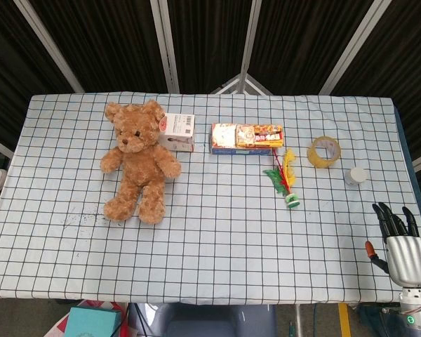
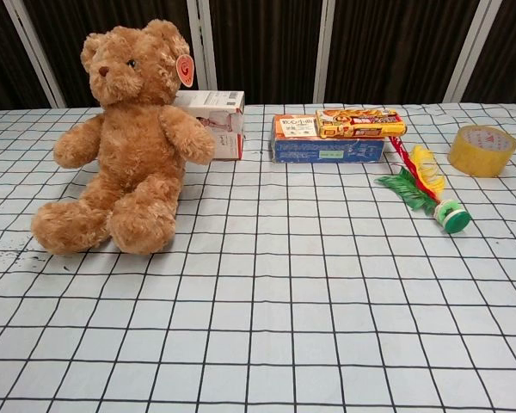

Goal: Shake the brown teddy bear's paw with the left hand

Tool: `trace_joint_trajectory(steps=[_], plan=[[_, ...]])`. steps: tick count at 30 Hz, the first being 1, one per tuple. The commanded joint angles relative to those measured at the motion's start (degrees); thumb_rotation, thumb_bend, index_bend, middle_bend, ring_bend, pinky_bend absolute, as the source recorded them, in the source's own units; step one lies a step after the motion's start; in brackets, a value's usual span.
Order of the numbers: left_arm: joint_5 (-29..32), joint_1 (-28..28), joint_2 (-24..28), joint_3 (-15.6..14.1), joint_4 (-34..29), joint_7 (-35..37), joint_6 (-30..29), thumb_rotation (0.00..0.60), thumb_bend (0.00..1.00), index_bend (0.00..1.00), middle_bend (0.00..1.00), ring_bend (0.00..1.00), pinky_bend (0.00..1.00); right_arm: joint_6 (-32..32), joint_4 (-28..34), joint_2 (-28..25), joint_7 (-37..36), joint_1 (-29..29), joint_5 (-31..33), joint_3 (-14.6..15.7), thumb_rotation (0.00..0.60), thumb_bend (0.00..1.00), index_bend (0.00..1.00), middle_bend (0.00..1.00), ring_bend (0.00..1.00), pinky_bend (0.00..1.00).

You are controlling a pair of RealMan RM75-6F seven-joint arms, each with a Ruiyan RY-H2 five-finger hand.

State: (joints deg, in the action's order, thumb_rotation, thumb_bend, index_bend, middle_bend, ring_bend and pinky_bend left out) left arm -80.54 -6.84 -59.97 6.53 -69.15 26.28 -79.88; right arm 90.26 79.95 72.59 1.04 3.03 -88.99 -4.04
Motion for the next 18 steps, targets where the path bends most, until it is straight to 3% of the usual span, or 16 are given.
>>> trace_joint_trajectory(steps=[1, 18], plan=[[0.1, 0.0, 0.0, 0.0, 0.0, -0.2, 0.2, 0.600, 0.23, 0.12, 0.04, 0.00, 0.00, -0.3, 0.0, 0.0, 0.0, 0.1, 0.2, -0.1, 0.600, 0.37, 0.09, 0.12, 0.24, 0.06], [0.3, -0.1, -0.1, -0.2, -0.5, 0.1, 1.0, 0.600, 0.22, 0.12, 0.04, 0.00, 0.00, -0.6, 0.2, -0.3, -0.4, -0.1, 0.8, 0.0, 0.600, 0.37, 0.09, 0.12, 0.24, 0.06]])
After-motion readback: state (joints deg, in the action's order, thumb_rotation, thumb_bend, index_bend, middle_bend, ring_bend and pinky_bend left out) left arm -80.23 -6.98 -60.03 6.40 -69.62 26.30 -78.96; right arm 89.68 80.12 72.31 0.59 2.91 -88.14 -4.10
